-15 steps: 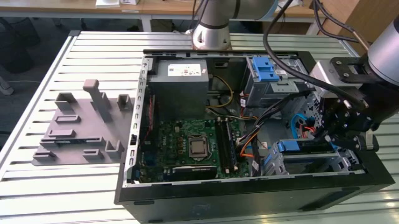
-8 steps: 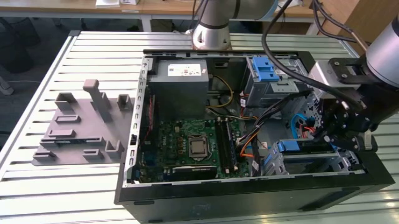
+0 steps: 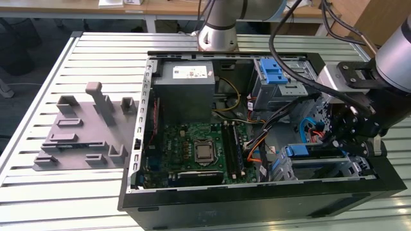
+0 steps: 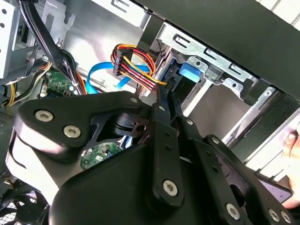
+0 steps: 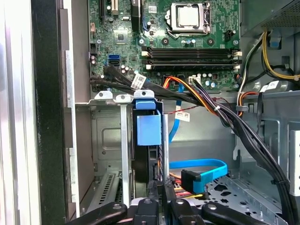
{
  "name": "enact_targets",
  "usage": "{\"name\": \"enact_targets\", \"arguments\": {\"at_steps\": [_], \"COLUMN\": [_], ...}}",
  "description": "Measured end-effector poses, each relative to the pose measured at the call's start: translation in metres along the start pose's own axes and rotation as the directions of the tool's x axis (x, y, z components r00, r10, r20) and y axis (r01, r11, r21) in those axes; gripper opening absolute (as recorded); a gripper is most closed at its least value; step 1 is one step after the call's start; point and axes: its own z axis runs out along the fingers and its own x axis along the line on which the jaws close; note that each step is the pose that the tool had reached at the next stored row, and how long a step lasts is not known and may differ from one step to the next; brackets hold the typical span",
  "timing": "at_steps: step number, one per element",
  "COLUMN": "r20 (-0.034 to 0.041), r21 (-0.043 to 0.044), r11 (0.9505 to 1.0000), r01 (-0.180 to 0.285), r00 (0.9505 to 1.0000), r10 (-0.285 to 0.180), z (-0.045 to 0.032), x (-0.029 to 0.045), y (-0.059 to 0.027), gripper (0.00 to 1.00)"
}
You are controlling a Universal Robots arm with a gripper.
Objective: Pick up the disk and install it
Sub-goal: 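Insert the first disk wire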
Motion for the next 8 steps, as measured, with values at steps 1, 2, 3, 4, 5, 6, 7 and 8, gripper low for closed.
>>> {"name": "enact_targets", "arguments": {"at_steps": [1, 2, 3, 4, 5, 6, 7, 8], "r20": [0.0001, 0.0003, 0.0004, 0.0005, 0.0006, 0.0005, 0.0013, 0.0015], "r21": [0.0000, 0.0000, 0.0000, 0.0000, 0.0000, 0.0000, -0.0001, -0.0001], "r11": [1.0000, 1.0000, 1.0000, 1.0000, 1.0000, 1.0000, 1.0000, 1.0000], "r01": [0.000, 0.000, 0.000, 0.000, 0.000, 0.000, 0.000, 0.000], "r00": [1.0000, 1.0000, 1.0000, 1.0000, 1.0000, 1.0000, 1.0000, 1.0000], "r10": [0.000, 0.000, 0.000, 0.000, 0.000, 0.000, 0.000, 0.000], "z": [0.0002, 0.0003, 0.0005, 0.0006, 0.0006, 0.0007, 0.0010, 0.0011], "x": [0.0000, 0.0000, 0.0000, 0.0000, 0.0000, 0.0001, 0.0003, 0.0003], "y": [-0.0001, -0.0004, -0.0007, -0.0009, -0.0011, -0.0012, -0.0013, -0.0014], "gripper": [0.17, 0.17, 0.17, 0.17, 0.17, 0.17, 0.17, 0.18]}}
